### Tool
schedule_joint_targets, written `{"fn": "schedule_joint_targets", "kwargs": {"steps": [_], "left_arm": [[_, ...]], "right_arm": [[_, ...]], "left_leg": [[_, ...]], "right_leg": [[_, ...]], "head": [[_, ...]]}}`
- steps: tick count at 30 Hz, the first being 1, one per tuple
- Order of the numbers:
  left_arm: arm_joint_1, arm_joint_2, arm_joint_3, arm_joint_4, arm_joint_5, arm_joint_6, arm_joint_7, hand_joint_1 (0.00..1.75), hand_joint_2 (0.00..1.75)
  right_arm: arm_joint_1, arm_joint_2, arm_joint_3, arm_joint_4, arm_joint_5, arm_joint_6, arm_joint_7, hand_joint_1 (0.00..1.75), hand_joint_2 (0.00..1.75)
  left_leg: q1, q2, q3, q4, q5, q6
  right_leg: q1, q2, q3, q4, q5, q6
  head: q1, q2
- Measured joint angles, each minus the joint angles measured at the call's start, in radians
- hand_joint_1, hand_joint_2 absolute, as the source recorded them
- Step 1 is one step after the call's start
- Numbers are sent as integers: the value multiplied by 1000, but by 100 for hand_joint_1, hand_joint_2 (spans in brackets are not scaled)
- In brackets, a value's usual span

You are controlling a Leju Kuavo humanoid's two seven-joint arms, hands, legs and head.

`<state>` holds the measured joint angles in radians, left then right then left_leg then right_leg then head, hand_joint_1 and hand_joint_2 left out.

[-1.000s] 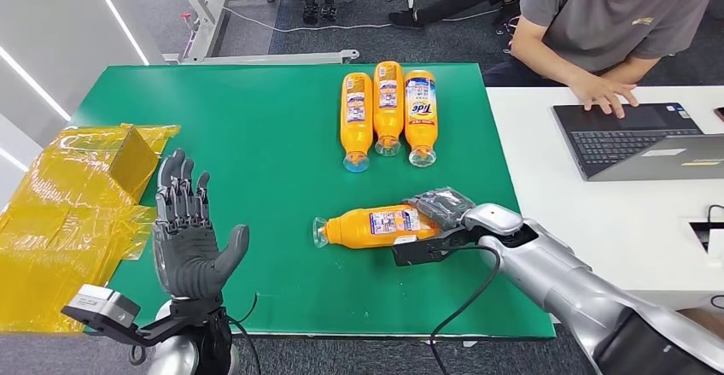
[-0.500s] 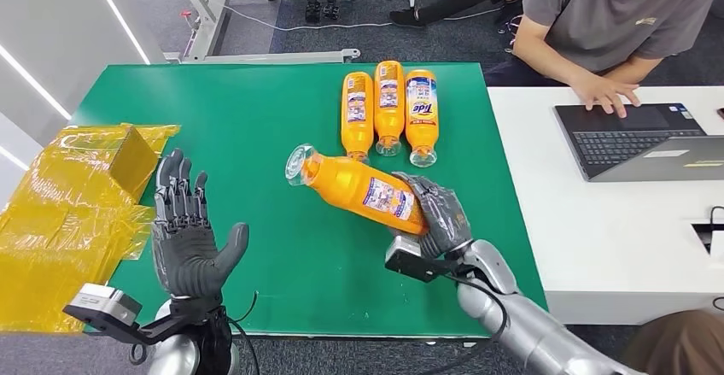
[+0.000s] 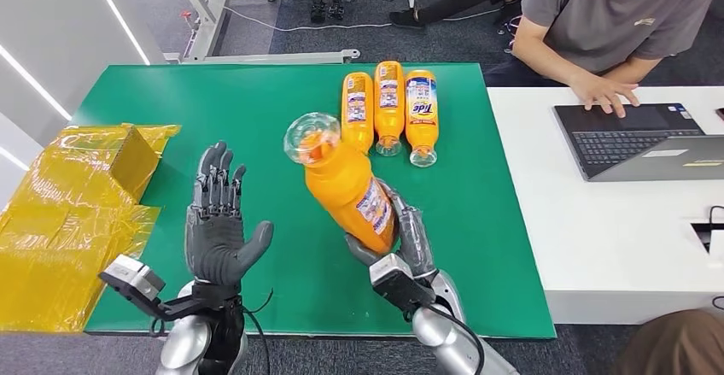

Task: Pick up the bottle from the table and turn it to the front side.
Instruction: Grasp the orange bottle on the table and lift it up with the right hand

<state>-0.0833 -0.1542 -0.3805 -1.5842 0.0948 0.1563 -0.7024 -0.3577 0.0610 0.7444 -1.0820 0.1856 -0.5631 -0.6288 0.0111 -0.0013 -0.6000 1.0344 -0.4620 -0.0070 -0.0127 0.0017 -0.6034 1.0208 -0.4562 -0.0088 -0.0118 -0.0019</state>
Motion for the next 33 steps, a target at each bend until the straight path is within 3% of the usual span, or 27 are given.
{"fn": "schedule_joint_targets", "kwargs": {"steps": [6,12,25,27,29,31,33], "left_arm": [[-71,17,-38,71,-2,-94,0,0,175],[-123,20,-71,111,11,-113,0,0,175],[-186,18,-104,195,41,-156,0,2,175],[-194,19,-110,215,34,-155,0,72,175],[-198,19,-115,230,23,-146,0,158,175],[-198,19,-116,242,13,-127,0,175,175],[-197,19,-117,248,3,-97,-1,175,175]], "right_arm": [[-58,1,9,42,106,200,76,175,175],[-119,-3,33,77,164,338,124,175,175],[-185,-40,75,117,208,435,143,175,175],[-183,-51,81,117,209,444,135,175,175],[-180,-61,84,117,209,452,128,175,175],[-177,-68,85,117,209,460,125,175,175],[-176,-72,85,117,210,468,125,175,175]], "left_leg": [[0,0,0,0,0,0],[0,0,0,0,0,0],[0,0,0,1,0,0],[0,0,0,1,0,0],[0,0,0,1,0,0],[0,0,0,1,0,0],[0,0,0,1,0,0]], "right_leg": [[0,0,0,0,0,0],[0,0,0,0,0,0],[0,0,0,0,0,0],[0,0,0,0,0,0],[0,0,0,0,0,0],[0,0,0,0,0,0],[0,0,0,0,0,0]], "head": [[0,0],[0,0],[0,0],[0,0],[0,0],[0,0],[0,0]]}}
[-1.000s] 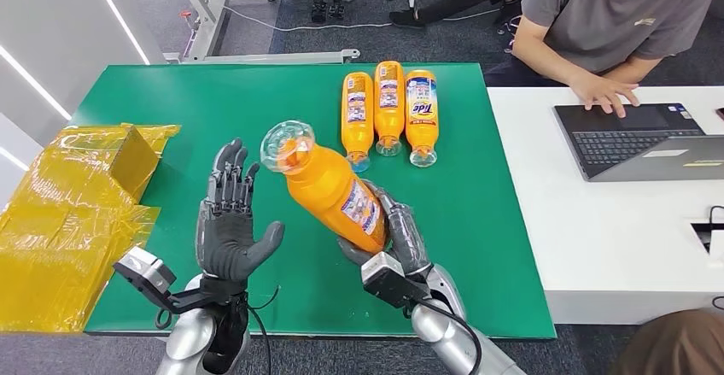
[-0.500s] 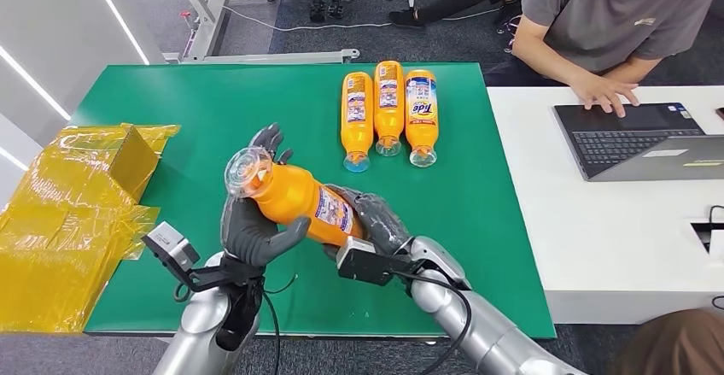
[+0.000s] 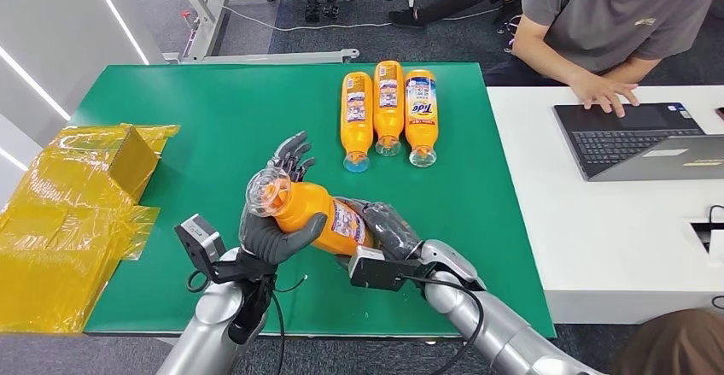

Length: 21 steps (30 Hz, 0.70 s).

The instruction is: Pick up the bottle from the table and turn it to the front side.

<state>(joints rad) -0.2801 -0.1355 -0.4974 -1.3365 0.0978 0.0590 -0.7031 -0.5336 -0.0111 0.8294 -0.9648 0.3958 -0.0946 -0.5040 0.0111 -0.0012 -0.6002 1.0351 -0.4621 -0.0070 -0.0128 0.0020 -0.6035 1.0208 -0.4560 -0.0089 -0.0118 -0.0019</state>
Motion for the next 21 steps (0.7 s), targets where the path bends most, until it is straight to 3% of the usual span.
{"fn": "schedule_joint_targets", "kwargs": {"steps": [8,9,12,13,21], "left_arm": [[27,-3,-2,-7,-16,95,-4,175,175],[30,-3,-2,-10,-15,98,-4,175,175],[40,-6,-2,-17,-13,103,-4,175,175],[43,-6,-2,-19,-14,105,-4,175,175],[49,6,6,-20,-28,167,0,175,175]], "right_arm": [[-2,-3,2,10,5,26,1,174,175],[-2,-3,3,11,5,26,1,164,175],[-1,-3,5,11,10,21,3,34,175],[0,-3,5,10,12,10,3,0,175],[81,14,-31,-94,-55,-317,-109,0,175]], "left_leg": [[0,0,0,0,0,0],[0,-1,0,0,0,0],[0,-1,0,0,0,0],[0,-1,0,0,0,0],[0,-1,0,0,0,0]], "right_leg": [[0,0,0,0,0,0],[0,0,0,0,0,0],[0,-1,0,0,0,0],[0,-1,0,0,0,0],[0,-1,0,0,0,0]], "head": [[0,0],[0,0],[0,0],[0,0],[0,0]]}}
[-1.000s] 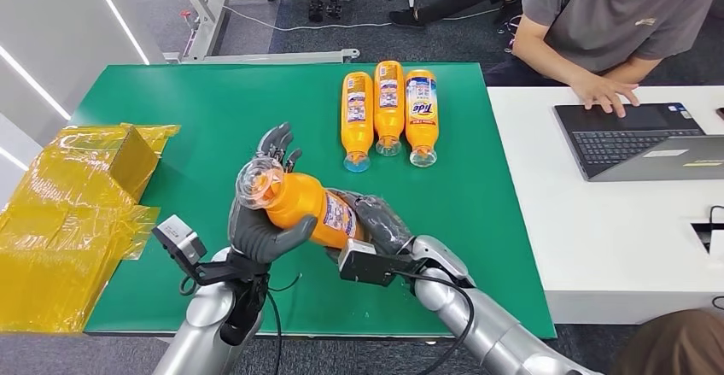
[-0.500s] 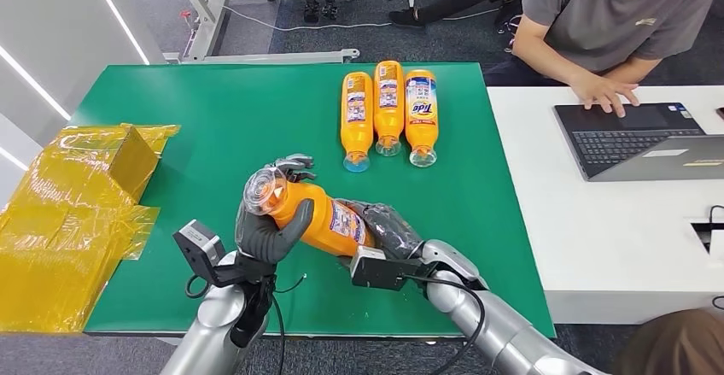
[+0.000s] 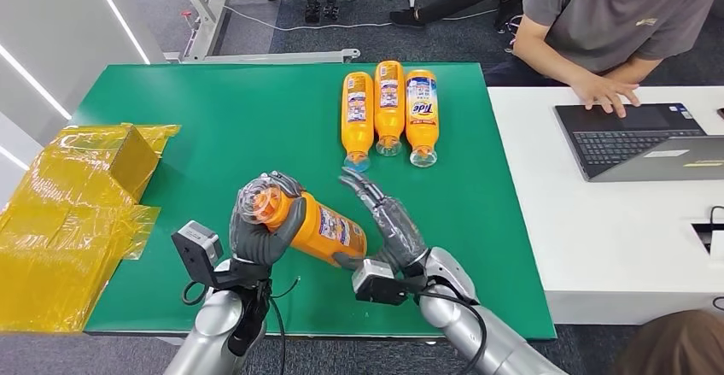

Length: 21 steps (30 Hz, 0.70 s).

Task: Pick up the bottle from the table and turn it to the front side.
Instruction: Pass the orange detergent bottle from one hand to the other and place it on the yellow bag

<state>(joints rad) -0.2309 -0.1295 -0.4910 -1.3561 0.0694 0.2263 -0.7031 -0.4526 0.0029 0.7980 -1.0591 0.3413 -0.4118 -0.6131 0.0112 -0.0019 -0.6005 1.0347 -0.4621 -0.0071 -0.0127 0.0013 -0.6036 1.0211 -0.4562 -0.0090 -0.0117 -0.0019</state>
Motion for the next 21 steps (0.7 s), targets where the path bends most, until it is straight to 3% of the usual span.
{"fn": "schedule_joint_targets", "kwargs": {"steps": [8,14,21], "left_arm": [[7,60,27,-12,-183,196,33,175,175],[37,134,82,-100,-598,332,207,175,175],[54,282,135,-166,-996,317,399,175,175]], "right_arm": [[110,-1,-36,-135,-81,-149,-65,0,175],[193,-7,-39,-215,-103,-195,-65,0,175],[262,-9,-54,-321,-191,-236,-84,0,175]], "left_leg": [[0,0,0,0,0,0],[0,0,0,-1,0,0],[0,1,1,-1,0,0]], "right_leg": [[0,0,0,0,0,0],[0,0,0,0,-1,0],[0,1,-1,1,-1,0]], "head": [[0,0],[0,0],[0,0]]}}
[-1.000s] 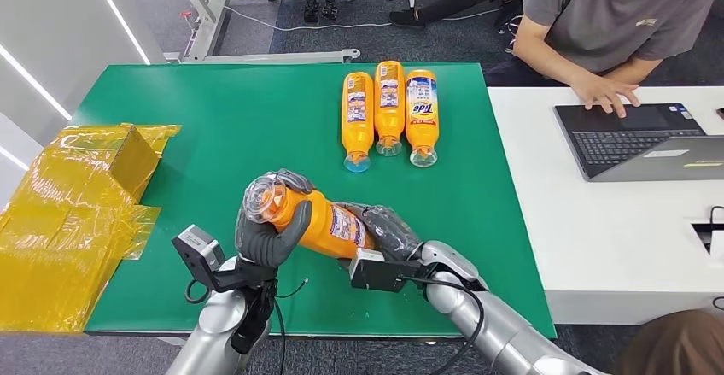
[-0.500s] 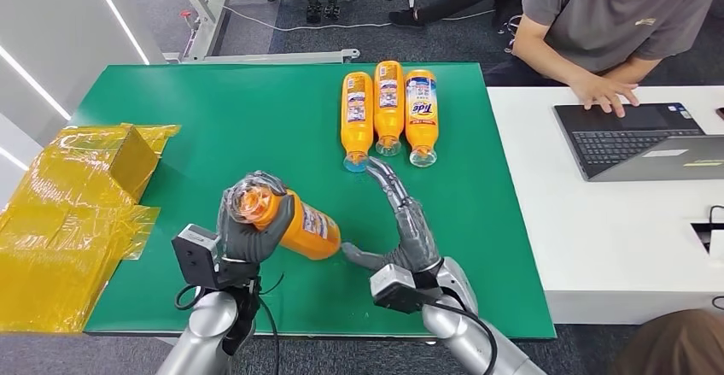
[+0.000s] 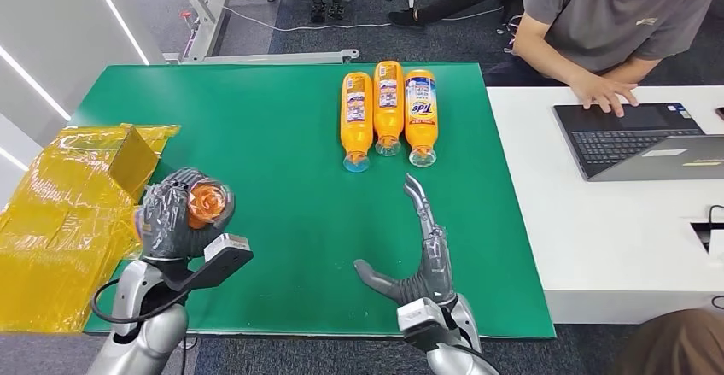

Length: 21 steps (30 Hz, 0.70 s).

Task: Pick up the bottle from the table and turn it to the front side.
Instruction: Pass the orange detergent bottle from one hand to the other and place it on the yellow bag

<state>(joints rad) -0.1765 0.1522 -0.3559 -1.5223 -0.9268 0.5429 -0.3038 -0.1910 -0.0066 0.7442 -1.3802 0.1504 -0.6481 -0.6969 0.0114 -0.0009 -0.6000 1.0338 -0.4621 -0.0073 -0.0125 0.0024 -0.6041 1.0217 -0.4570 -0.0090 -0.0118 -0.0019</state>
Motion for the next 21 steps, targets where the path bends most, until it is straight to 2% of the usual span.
{"fn": "schedule_joint_targets", "kwargs": {"steps": [3,7,12,15,21], "left_arm": [[-1,59,12,-2,-56,-39,17,175,175],[-7,114,10,4,-94,-101,23,175,175],[-68,203,-27,129,-106,-158,-32,175,175],[-131,226,-67,240,-128,-165,-61,175,175],[-268,231,-146,500,-179,-119,-97,175,175]], "right_arm": [[22,0,-11,-54,-22,-11,-2,0,175],[41,0,-19,-111,-35,-22,-2,0,175],[60,0,-40,-190,-22,-34,-2,0,175],[67,2,-53,-223,-6,-30,1,0,175],[88,32,-85,-268,46,4,32,0,175]], "left_leg": [[0,0,0,0,0,0],[0,0,0,0,0,0],[0,1,0,0,0,0],[0,0,0,0,1,-1],[0,1,1,0,1,-1]], "right_leg": [[0,0,0,0,0,0],[0,0,0,0,0,0],[0,0,0,0,0,0],[0,0,0,0,0,0],[0,1,0,1,1,-1]], "head": [[0,0],[0,0],[0,0],[0,0],[0,0]]}}
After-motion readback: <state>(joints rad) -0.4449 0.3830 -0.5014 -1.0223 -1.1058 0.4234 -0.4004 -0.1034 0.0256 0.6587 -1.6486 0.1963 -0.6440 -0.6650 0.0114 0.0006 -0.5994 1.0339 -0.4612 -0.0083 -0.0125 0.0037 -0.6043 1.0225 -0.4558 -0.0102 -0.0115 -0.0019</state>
